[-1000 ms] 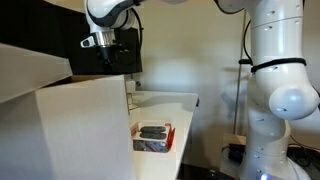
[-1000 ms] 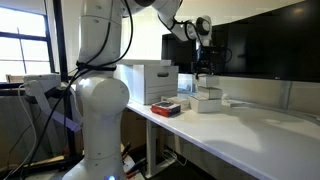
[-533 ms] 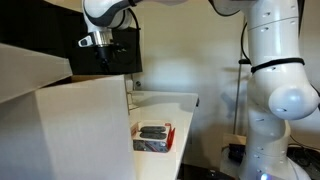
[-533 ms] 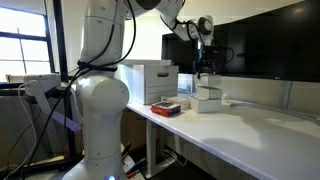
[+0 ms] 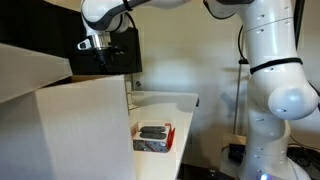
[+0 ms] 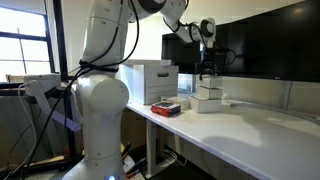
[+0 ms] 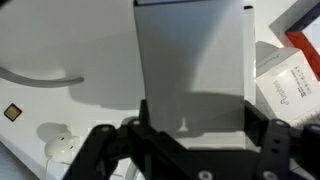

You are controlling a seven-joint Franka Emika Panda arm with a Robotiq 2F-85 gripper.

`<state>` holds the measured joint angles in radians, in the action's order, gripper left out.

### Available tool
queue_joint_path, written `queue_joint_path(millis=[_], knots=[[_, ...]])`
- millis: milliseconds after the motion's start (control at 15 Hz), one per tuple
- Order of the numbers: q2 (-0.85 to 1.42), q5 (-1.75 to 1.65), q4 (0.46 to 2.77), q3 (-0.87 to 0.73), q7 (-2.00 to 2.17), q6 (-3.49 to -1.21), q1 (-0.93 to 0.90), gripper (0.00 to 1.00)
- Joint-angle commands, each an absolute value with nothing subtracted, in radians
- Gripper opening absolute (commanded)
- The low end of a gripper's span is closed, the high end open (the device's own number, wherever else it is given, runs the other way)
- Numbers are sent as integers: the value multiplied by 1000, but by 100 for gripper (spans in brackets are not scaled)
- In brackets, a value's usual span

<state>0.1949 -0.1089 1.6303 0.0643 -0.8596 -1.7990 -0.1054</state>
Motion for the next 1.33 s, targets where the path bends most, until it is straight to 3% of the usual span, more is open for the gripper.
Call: queue_joint_path(millis=[0,400,467,1267], knots=[[216,-107,1596,79,-844,-1778,-88,61],[234,-108,1579,78,-841,-1768,-85,61],[236,-108,1575,77,-839,-1764,-84,96],[239,-109,1531,83,-832,-1684,-84,100]])
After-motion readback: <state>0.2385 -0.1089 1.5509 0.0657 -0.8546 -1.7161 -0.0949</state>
